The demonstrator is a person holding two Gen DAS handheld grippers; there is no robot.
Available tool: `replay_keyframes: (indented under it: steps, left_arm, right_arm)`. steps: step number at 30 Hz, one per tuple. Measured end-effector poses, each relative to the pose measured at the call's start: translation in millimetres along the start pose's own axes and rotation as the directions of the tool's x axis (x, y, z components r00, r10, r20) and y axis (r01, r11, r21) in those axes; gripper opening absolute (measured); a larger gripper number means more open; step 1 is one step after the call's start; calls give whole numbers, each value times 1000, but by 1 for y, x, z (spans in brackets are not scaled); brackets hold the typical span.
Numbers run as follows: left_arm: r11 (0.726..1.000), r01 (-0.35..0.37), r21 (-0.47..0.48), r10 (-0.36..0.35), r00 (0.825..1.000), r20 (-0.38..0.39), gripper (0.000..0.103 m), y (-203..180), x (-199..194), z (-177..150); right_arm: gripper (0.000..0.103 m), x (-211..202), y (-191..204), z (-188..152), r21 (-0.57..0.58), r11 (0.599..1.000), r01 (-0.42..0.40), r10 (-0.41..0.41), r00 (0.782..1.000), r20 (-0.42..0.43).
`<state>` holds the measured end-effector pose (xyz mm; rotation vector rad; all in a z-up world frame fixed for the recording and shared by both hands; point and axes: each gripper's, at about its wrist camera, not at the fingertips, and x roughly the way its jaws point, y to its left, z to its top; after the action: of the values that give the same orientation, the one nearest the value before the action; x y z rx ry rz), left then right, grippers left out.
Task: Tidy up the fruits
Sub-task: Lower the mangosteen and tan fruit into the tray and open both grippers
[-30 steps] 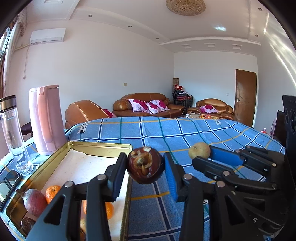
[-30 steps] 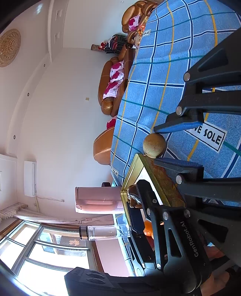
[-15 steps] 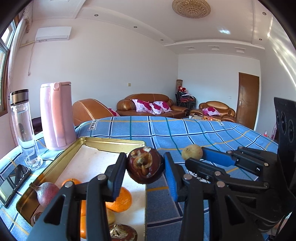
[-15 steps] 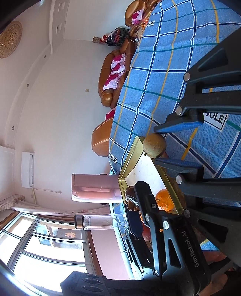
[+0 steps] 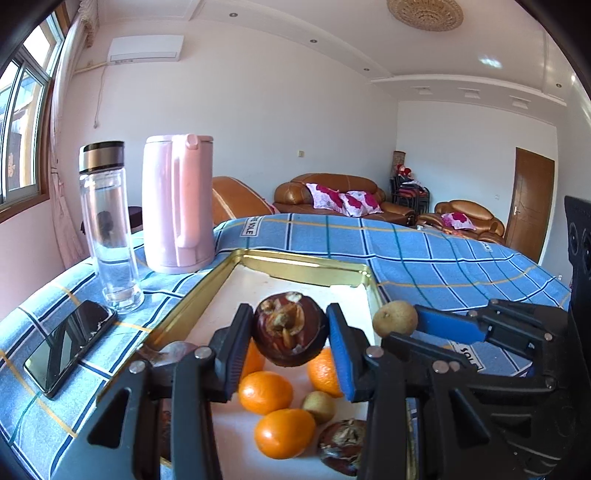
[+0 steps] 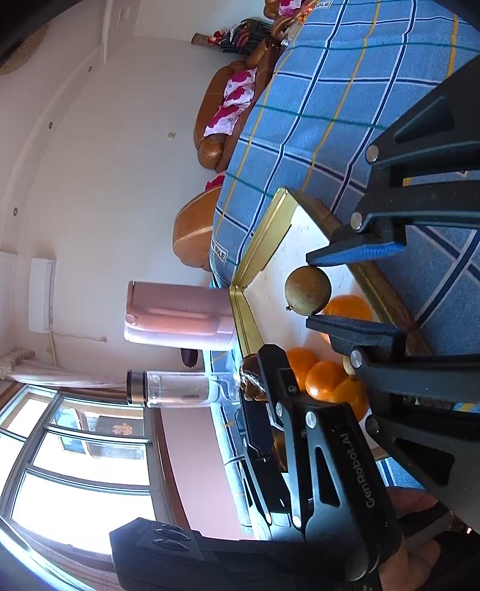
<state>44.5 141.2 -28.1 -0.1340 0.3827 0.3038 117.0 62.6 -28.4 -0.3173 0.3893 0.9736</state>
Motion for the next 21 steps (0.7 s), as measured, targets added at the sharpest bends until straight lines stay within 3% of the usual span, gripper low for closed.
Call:
replay_keyframes:
  steps: [9, 11, 16, 21]
  left_arm:
    - [999, -36, -35, 33, 998, -58, 43, 23, 9, -11]
    - [998, -43, -43, 41, 998, -54, 51, 24, 7, -11]
    - [997, -62, -39, 61, 997, -39, 72, 23, 4, -12]
    - [998, -62, -33, 61, 998, -33, 80, 22, 0, -12]
  right_arm:
    - [29, 28, 23, -3, -57, 996, -70, 62, 990, -126]
    - [31, 29, 24, -4, -65, 996, -65, 56, 990, -133]
    - [56, 24, 21, -3, -49, 998, -50, 44, 993, -109]
    - [57, 13, 12, -4, -17, 999, -28, 27, 997, -69]
